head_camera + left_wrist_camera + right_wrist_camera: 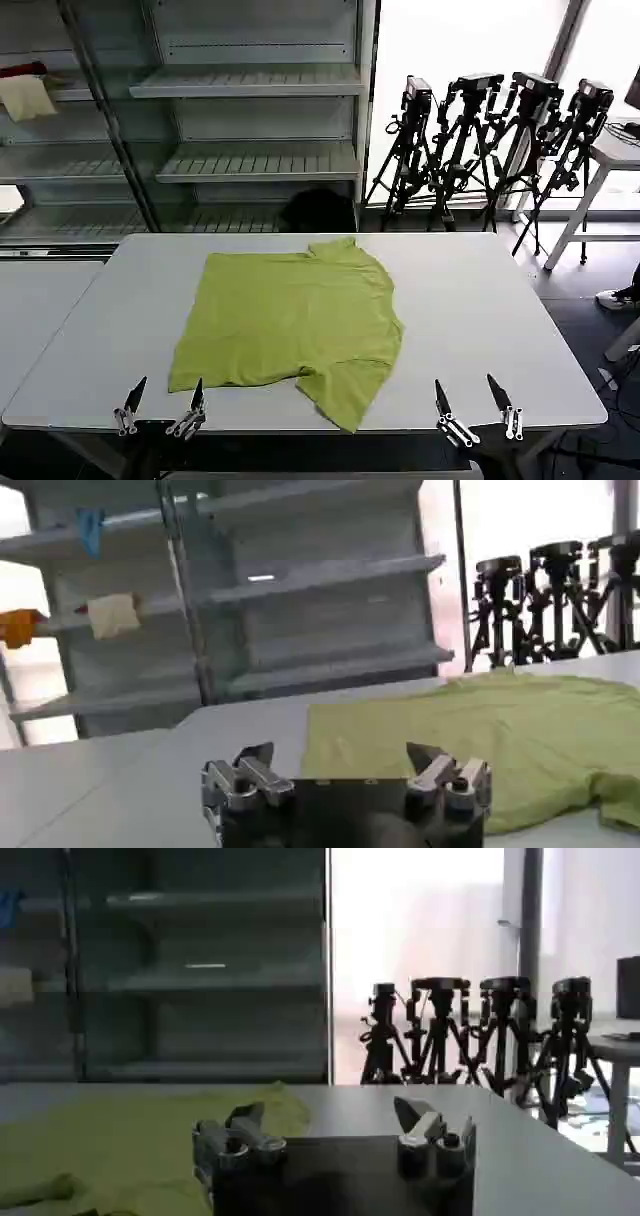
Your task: Fold and organize the clothes.
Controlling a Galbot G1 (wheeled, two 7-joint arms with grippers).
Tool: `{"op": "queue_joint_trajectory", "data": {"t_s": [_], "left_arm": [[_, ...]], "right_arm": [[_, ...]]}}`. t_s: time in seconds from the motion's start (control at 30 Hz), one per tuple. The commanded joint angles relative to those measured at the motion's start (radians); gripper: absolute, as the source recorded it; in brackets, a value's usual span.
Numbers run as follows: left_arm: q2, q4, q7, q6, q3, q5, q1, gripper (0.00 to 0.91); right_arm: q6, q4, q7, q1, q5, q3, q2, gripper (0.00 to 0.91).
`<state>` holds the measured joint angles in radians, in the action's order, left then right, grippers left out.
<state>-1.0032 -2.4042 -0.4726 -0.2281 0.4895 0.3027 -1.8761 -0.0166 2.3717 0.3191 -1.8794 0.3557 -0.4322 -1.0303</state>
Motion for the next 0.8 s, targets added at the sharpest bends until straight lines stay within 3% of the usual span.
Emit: {"op": "queue_joint_trajectory", "data": {"t_s": [0.03, 0.2, 0.4, 0.47, 0.8], "left_arm": [[0.086, -0.03, -0.003, -0.349, 0.014, 0.294, 0.109, 0.907], [0.105, 0.024, 0.044, -0.348, 0.056, 0.374, 0.139, 0.907], [0.104, 0.071, 0.048, -0.348, 0.067, 0.421, 0.194, 0.907], [0.101, 0.086, 0.048, -0.348, 0.069, 0.438, 0.206, 0.907], [0.083, 0.139, 0.047, -0.347, 0.102, 0.513, 0.254, 0.907]], "right_arm": [[0.597, 0.112, 0.074, 0.203, 0.234, 0.212, 0.063, 0.907], [0.596, 0.038, 0.061, 0.237, 0.122, 0.328, 0.043, 0.907], [0.596, 0.021, 0.068, 0.276, 0.089, 0.413, 0.018, 0.907], [0.597, 0.016, 0.072, 0.282, 0.041, 0.428, 0.017, 0.907], [0.598, 0.007, 0.102, 0.302, 0.0, 0.452, 0.004, 0.907]]}}
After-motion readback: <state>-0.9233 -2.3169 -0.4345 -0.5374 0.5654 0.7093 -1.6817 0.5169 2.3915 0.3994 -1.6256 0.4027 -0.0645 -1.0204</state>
